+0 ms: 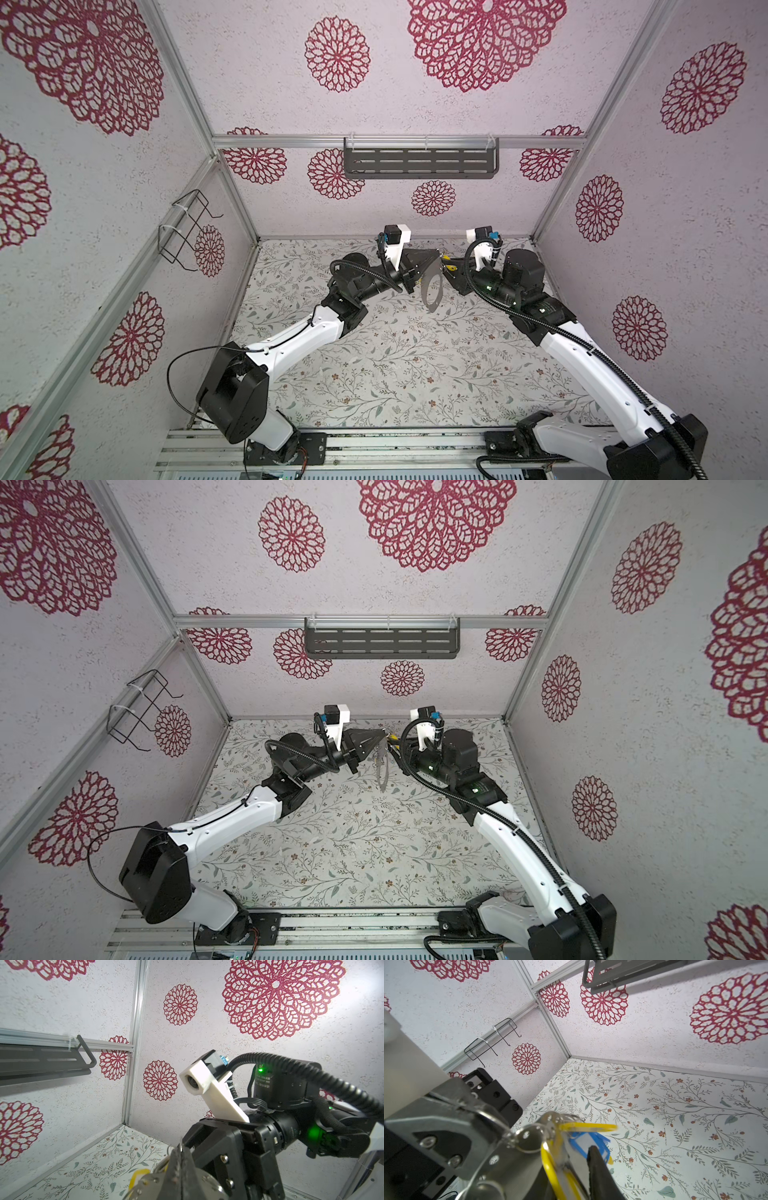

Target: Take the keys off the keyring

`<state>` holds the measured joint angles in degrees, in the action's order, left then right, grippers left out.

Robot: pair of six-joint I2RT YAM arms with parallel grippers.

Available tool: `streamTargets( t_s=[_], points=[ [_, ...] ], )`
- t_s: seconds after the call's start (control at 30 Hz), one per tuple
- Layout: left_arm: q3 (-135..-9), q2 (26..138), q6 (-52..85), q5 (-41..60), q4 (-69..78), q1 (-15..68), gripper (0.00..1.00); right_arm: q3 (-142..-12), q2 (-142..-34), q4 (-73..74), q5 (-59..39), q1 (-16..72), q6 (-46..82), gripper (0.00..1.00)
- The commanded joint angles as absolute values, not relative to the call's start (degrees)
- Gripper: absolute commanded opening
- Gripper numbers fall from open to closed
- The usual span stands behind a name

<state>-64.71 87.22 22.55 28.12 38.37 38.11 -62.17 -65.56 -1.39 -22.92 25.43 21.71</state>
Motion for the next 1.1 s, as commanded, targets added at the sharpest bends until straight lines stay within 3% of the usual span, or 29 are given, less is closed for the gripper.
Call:
streamTargets(
  t_s=[0.0, 0.33, 0.73, 1.07],
  points=[
    [-66.5, 84.1, 23.4, 31.9, 39.0, 36.6, 0.00, -62.6, -64.0, 0.4, -21.1, 25.1, 21.9, 0.32],
    [-69.7, 83.8, 26.1, 40.7, 33.8, 33.4, 0.00, -65.6, -61.4, -2.2, -25.0, 19.6, 21.6, 0.34],
    [-72.4, 85.7, 28.5, 45.7, 31.8, 32.7, 0.00, -63.5, -67.0, 26.1, -45.5, 18.3, 36.6, 0.34],
    [-72.9, 86.6, 29.2, 45.7, 32.1, 32.5, 0.00, -61.3, -65.5, 29.8, -48.3, 18.3, 37.2, 0.35]
  ],
)
